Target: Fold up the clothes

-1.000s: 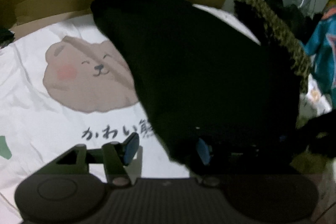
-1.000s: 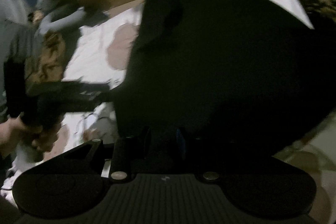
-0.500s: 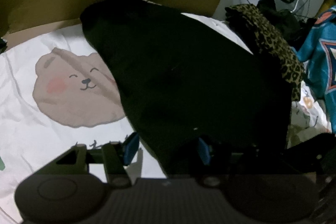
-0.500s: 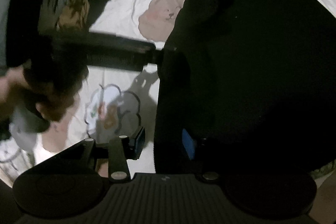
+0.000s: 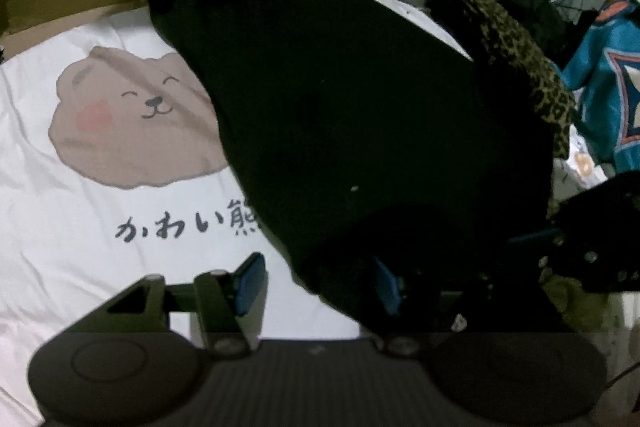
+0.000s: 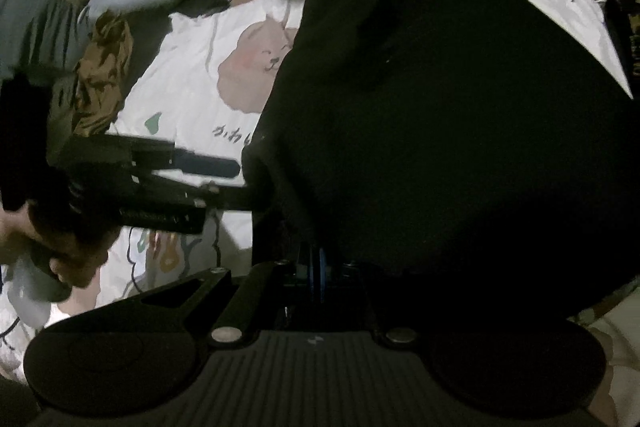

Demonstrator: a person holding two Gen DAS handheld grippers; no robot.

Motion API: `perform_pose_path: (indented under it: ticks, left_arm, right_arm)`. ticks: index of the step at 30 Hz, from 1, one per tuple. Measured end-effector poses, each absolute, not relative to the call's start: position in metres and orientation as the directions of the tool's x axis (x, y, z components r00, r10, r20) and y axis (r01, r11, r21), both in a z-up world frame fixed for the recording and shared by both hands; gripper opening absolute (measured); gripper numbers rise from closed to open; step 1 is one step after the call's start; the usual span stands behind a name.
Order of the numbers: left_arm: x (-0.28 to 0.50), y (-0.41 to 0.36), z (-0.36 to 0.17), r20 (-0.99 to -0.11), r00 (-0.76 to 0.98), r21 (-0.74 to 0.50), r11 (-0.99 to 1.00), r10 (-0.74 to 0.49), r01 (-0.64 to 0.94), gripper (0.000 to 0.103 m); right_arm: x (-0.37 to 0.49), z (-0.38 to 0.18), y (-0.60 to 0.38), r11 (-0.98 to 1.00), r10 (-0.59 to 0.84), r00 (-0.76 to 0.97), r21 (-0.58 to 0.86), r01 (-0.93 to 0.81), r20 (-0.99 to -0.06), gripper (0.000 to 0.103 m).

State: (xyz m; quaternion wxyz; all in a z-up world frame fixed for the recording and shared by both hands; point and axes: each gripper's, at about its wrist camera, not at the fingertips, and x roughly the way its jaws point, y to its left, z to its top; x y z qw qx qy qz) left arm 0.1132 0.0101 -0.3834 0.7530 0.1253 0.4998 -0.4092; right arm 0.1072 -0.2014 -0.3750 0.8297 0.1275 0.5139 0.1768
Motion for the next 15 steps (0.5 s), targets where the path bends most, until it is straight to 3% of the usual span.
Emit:
perform_pose_path:
  ticks: [8,13,15]
  left_arm:
    - [0.115,-0.001,-0.402,-0.865,0.172,-0.202,0.64,-0.472,0.741,0.06]
    - [0.122,0.002,-0.402,-0.854,0.188,-0.223,0.669,-0.485,0.709,0.042]
    - [0.128,0.007,-0.402,-0.853,0.192,-0.236,0.686,-0.486,0.688,0.024]
  right_arm:
    - [0.106,-0.367,-0.211,0.899,0.433,0.429,0.417,-0.136,-0.793,0.001]
    - [0.101,-0.368,-0.212,0.878,0.474,0.4,0.454,-0.15,-0.785,0.001]
    - [0.1,-0.368,-0.212,0.869,0.491,0.386,0.473,-0.147,-0.781,0.003]
